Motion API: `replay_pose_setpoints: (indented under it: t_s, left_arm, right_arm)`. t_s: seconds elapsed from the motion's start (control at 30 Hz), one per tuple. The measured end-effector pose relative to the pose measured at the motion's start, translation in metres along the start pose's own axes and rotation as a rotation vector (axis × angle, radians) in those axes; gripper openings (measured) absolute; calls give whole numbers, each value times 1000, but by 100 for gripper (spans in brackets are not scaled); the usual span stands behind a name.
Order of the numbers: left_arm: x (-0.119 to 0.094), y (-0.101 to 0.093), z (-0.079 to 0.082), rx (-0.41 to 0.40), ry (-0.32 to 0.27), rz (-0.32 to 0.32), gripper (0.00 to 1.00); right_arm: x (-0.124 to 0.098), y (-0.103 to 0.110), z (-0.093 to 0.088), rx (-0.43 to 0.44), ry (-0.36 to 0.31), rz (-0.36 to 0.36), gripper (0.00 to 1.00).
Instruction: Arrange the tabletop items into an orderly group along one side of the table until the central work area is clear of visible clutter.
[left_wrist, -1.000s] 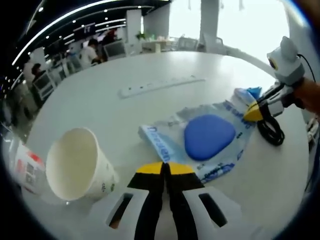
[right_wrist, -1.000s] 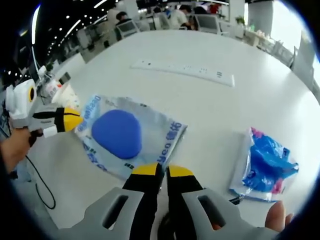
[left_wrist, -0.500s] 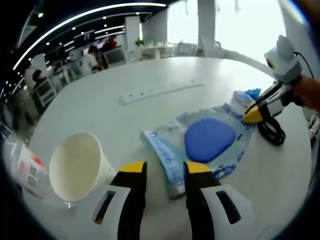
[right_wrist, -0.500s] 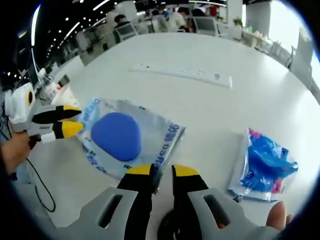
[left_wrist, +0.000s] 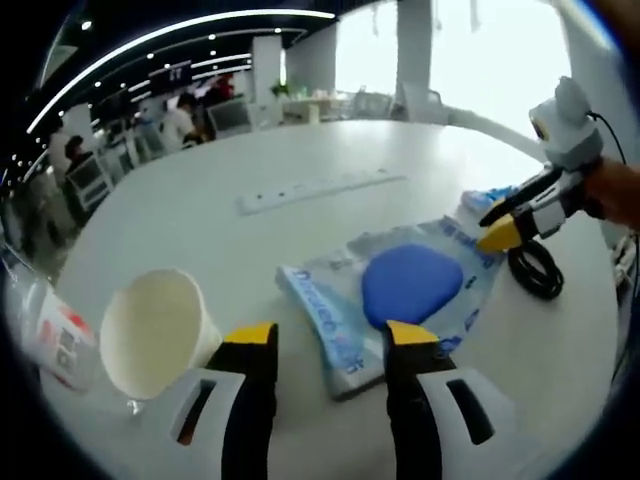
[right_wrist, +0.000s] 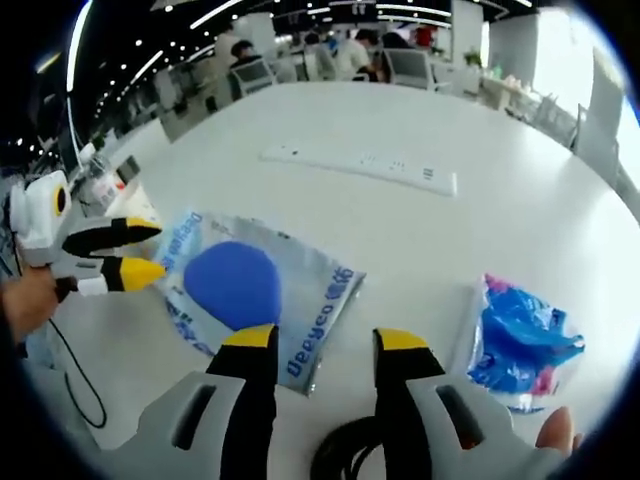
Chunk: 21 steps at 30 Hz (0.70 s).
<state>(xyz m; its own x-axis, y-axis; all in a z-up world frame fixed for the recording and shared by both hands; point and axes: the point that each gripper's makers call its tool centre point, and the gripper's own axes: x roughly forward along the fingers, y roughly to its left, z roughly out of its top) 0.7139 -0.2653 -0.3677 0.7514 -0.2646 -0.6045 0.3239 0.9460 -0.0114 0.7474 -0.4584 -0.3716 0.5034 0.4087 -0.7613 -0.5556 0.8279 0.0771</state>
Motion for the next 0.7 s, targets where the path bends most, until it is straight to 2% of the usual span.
replay_pose_setpoints:
  t_s: [0.37, 0.6, 0.7]
  left_arm:
    - [-3, -7, 8, 3, -8, -8, 52]
    - [-10, -10, 16, 16, -24, -7, 56]
    - [-14, -12, 24, 16, -41, -12, 56]
  right_arm:
    - [-13, 0, 16, 30, -69, 15, 53]
    - [-23, 3, 23, 20, -101, 20, 56]
    - [-33, 2, 31, 21, -135, 20, 56]
